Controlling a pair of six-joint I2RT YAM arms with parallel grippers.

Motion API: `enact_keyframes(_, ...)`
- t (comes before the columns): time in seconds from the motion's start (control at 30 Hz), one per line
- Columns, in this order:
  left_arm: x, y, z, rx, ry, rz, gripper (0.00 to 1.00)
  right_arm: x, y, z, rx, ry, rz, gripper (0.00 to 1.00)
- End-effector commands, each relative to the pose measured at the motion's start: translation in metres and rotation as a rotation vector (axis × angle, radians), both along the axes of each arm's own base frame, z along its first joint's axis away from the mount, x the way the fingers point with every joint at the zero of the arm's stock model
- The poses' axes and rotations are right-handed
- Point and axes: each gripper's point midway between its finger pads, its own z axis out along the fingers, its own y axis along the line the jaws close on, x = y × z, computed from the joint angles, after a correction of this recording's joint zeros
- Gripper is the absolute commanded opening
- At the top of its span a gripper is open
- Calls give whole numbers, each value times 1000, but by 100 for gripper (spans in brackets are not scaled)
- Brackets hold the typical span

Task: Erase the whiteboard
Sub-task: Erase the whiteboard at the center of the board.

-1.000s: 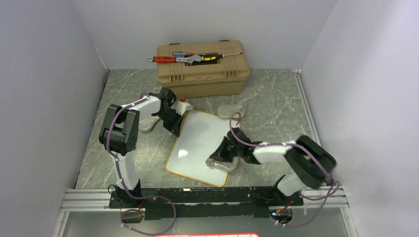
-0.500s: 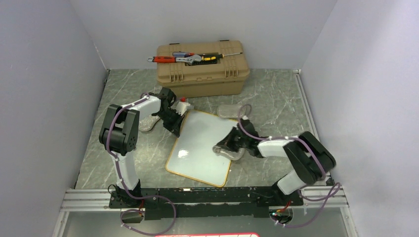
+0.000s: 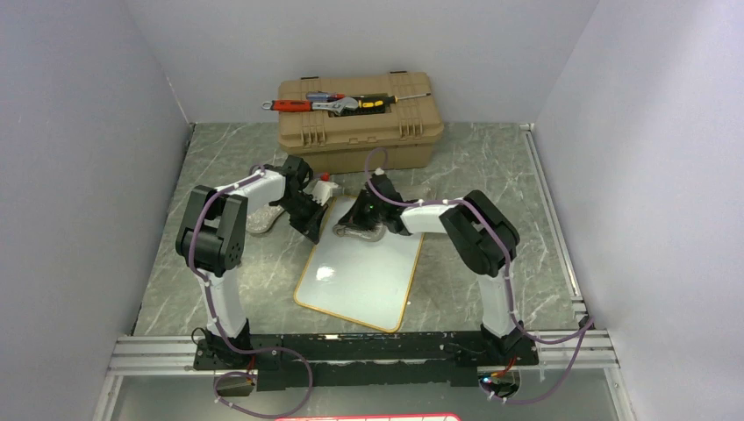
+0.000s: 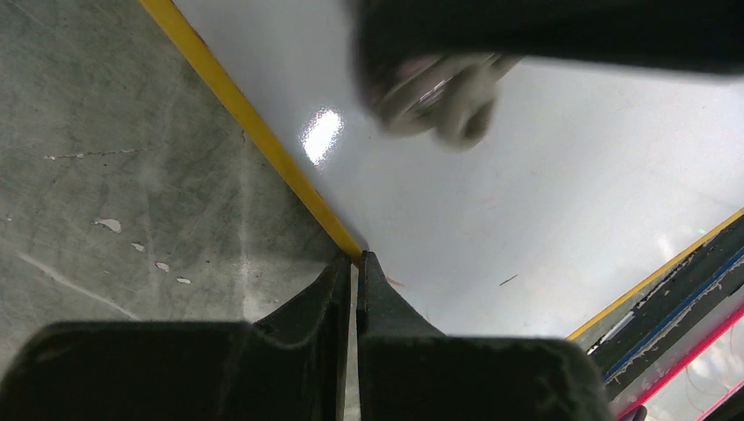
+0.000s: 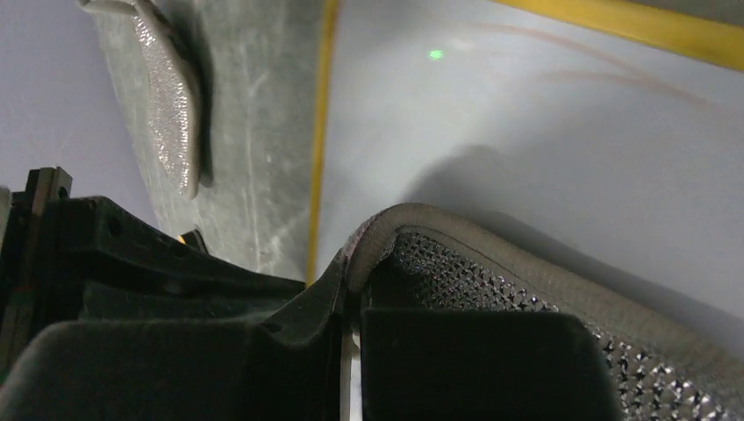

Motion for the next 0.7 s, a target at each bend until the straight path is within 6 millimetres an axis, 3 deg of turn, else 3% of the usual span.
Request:
enact_keyframes(0.0, -13, 23, -36, 142, 19, -57, 9, -7, -14, -45, -188, 88, 14, 0)
enact_keyframes(0.1, -15, 23, -38, 137, 19, -58, 9, -21, -71, -55, -250, 145, -71, 0)
enact_keyframes(0.13, -15, 23, -38, 137, 15, -60, 9, -27, -94, -50, -269, 146, -103, 0)
enact_keyframes(0.23, -18, 24, -40, 133, 23, -61, 9, -58, -159, -54, -362, 181, -196, 0)
enact_keyframes(0.3, -19, 24, -41, 130, 26, -61, 9, -74, -189, -56, -383, 194, -252, 0)
enact_keyframes(0.37, -21, 23, -41, 125, 27, -65, 9, -83, -202, -61, -391, 199, -284, 0)
enact_keyframes(0.4, -21, 23, -40, 125, 25, -65, 9, -86, -203, -67, -394, 209, -286, 0)
enact_keyframes(0.47, -21, 24, -40, 129, 26, -66, 9, -83, -182, -72, -335, 219, -257, 0)
enact_keyframes(0.5, -21, 24, -39, 131, 27, -68, 9, -82, -164, -75, -311, 221, -228, 0)
enact_keyframes(0.6, -20, 25, -37, 136, 25, -70, 9, -87, -81, -74, -236, 207, -35, 0)
enact_keyframes(0.67, -18, 24, -36, 135, 22, -70, 9, -103, -50, -77, -227, 242, 55, 0)
